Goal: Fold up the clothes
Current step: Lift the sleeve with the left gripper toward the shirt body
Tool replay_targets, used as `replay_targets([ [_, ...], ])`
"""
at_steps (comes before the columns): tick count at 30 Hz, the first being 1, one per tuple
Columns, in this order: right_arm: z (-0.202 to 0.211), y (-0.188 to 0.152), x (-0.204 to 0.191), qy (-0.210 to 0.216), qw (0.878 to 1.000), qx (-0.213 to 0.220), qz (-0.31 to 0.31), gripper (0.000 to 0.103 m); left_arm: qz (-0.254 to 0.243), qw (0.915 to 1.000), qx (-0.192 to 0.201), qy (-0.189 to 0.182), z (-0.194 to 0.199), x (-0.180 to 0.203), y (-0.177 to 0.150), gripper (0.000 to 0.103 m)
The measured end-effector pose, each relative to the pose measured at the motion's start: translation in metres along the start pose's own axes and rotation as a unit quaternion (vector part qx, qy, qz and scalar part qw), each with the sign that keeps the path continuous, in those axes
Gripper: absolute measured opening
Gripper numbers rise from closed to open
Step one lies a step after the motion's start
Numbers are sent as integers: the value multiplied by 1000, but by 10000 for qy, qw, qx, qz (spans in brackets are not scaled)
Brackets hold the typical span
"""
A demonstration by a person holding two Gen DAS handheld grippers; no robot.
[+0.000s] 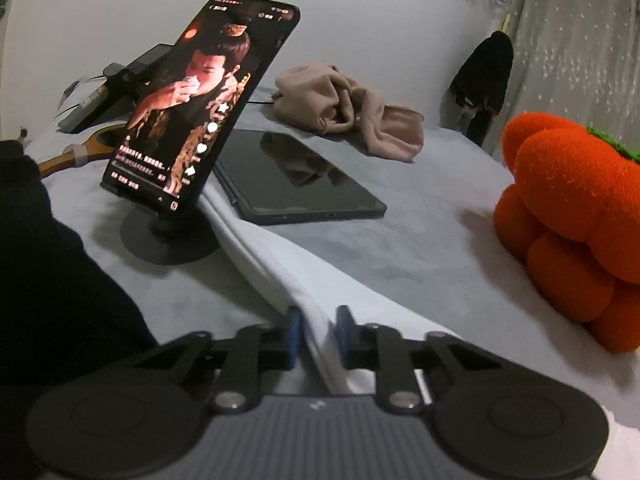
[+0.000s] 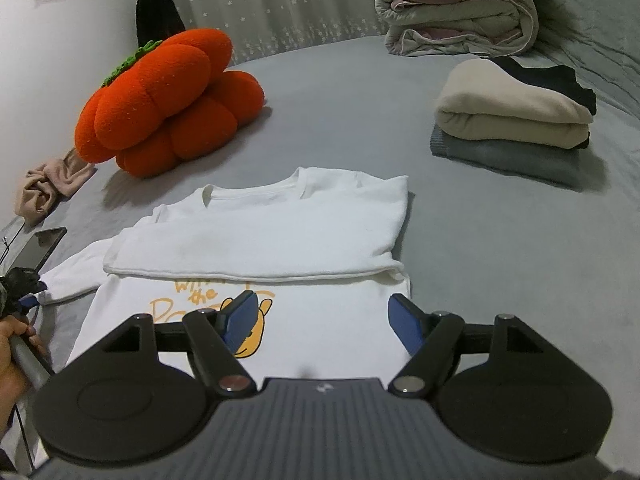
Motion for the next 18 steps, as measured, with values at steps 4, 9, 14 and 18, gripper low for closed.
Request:
replay_targets([
  [4, -1, -1, 2, -30, 10000, -29, -42, 75, -25, 9993, 284, -260, 9, 9, 11, 8],
  [9, -4, -1, 0, -4, 10000, -54, -32, 75, 74, 9945, 609, -854, 23, 30, 28, 6],
  [14, -5, -1, 1, -37, 10000, -45, -20, 75, 397, 9873, 612, -1410, 33, 47, 38, 4],
  [18, -5, 0, 0, 9, 10000, -50, -40, 75, 524, 9798, 633, -1821, 42, 62, 45, 4],
])
Point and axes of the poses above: each gripper's, at about its wrist camera, not at the fingertips, and z roughly against the way its jaws point, x to its right, y to its top, the point moved 10 cm from there along -z, roughly the way its jaws point, and after that the axes turned 10 degrees about x, right-handed, at the moved point
